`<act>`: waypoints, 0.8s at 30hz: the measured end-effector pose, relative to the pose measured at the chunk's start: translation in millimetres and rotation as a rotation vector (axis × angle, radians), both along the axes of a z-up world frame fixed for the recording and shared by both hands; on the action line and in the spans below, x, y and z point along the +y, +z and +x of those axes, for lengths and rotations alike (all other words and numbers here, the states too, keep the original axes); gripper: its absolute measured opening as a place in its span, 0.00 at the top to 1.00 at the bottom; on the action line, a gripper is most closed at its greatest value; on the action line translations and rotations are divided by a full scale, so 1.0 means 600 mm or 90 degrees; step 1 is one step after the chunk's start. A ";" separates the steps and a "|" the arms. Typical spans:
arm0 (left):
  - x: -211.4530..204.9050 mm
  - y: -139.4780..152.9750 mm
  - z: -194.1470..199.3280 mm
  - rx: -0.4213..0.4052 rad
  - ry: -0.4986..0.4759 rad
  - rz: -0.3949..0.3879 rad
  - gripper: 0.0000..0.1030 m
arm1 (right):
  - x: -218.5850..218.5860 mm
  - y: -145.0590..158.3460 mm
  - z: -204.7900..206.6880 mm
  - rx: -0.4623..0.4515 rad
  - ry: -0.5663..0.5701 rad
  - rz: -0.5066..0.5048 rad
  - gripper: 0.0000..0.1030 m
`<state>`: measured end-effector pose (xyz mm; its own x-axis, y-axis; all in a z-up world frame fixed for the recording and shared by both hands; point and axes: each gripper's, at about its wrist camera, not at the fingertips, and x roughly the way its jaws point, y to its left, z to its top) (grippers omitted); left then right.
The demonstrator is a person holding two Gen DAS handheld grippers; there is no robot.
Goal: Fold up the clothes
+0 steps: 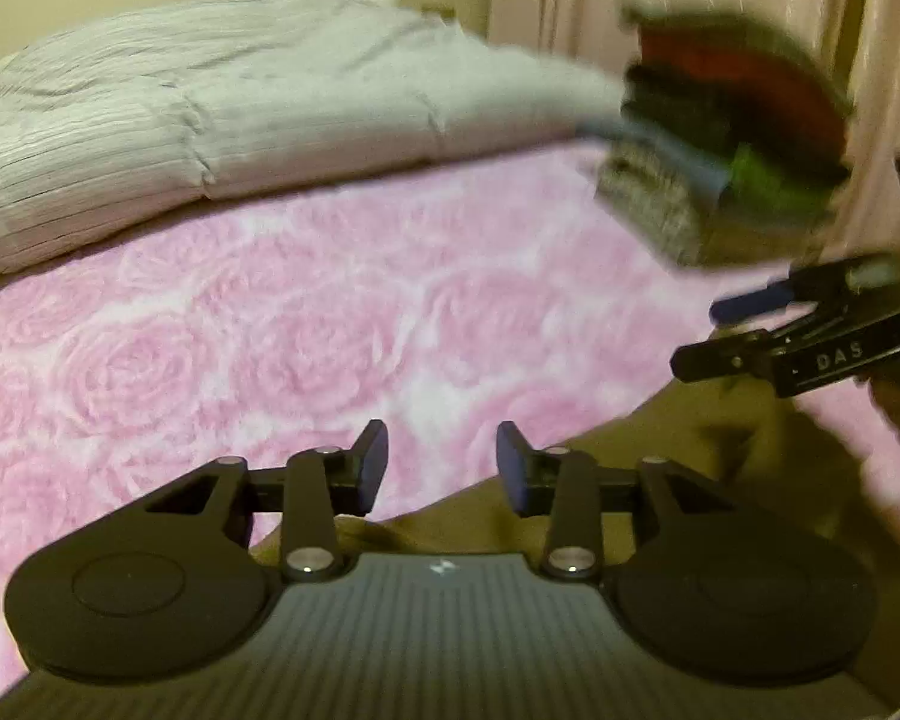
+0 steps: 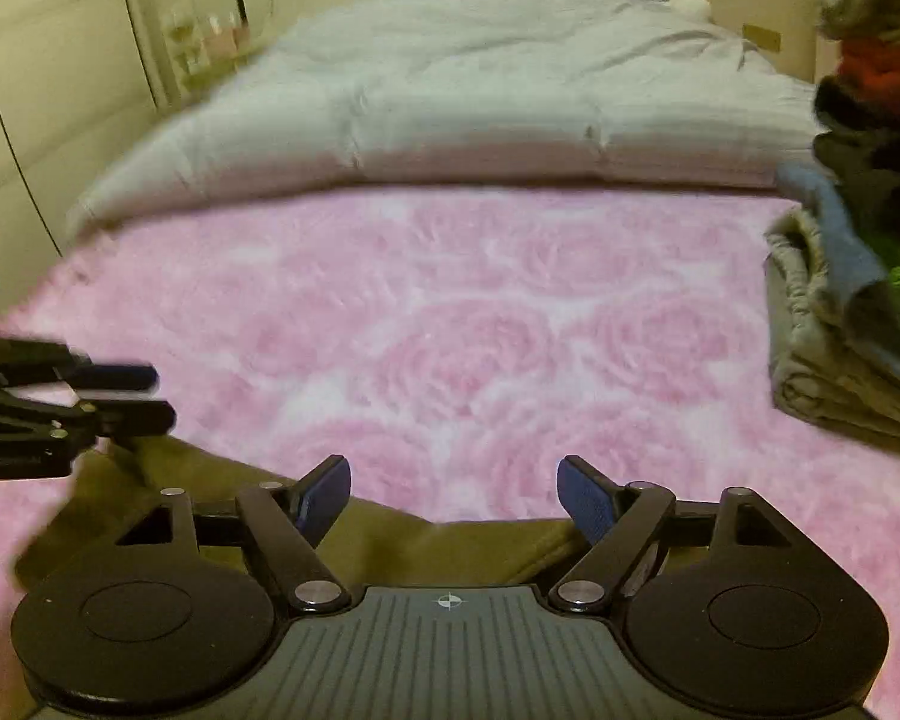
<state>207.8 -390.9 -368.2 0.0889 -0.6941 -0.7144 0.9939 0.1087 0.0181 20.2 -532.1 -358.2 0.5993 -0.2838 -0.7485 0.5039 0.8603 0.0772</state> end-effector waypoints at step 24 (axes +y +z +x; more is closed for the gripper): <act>0.170 0.017 -0.098 0.036 -0.004 -0.036 0.80 | 0.181 0.033 -0.124 0.035 -0.074 -0.026 0.42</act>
